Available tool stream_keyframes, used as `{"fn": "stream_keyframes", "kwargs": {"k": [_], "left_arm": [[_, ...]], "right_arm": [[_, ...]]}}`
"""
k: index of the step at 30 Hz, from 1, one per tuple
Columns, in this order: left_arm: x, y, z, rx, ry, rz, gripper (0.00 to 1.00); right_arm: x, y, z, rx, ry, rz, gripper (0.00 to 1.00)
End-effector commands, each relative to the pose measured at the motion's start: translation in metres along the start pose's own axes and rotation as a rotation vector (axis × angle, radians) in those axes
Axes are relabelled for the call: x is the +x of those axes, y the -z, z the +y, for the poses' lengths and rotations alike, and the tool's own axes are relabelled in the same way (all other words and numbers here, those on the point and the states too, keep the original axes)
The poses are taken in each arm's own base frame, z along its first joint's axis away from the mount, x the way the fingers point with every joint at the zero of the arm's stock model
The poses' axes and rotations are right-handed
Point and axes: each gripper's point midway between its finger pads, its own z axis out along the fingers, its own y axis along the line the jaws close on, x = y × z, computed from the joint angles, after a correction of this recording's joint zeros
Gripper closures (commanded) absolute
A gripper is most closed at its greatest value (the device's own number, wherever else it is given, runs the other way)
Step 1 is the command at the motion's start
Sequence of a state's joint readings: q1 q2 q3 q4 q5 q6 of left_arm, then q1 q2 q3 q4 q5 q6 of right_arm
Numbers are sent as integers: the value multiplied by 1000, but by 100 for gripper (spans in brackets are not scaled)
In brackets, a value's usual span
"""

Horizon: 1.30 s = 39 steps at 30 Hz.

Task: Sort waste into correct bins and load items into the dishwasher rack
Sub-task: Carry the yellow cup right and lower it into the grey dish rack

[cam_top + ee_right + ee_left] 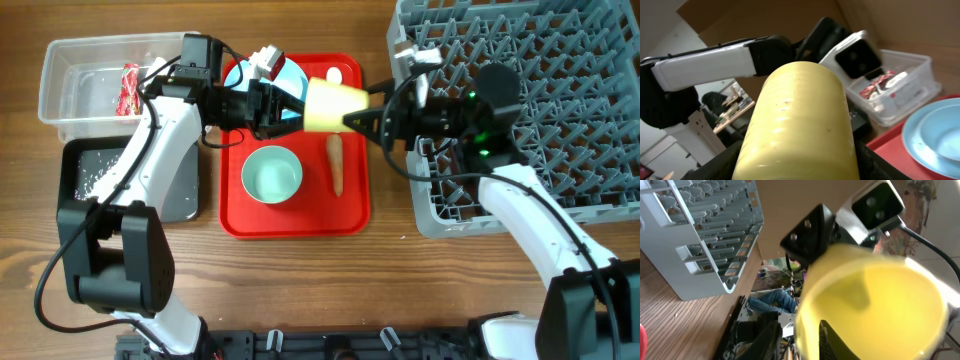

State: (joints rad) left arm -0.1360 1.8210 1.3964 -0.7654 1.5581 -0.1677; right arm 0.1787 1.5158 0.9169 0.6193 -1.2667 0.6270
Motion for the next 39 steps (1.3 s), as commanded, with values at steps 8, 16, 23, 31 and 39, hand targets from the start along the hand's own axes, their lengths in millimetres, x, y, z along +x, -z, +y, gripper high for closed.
{"fn": "stream_keyframes", "kwargs": {"k": [8,16,23,31,39], "left_arm": [[-7,1,15,-167,-45,-40,60],[-30,40,95,-690,-41,-176,55],[-34,81,130,-994,-18,-242,52],[-32,102,142,-1129,2,-261,50],[-32,107,147,-1166,9,-265,46]], "right_arm": [[-23,77,-36,131,-58,-87,57],[-31,107,-58,250,-59,-154,51],[-12,127,-111,541,-169,-195,51],[-21,155,-88,818,-187,-162,53],[11,220,-49,1290,-341,51,48]]}}
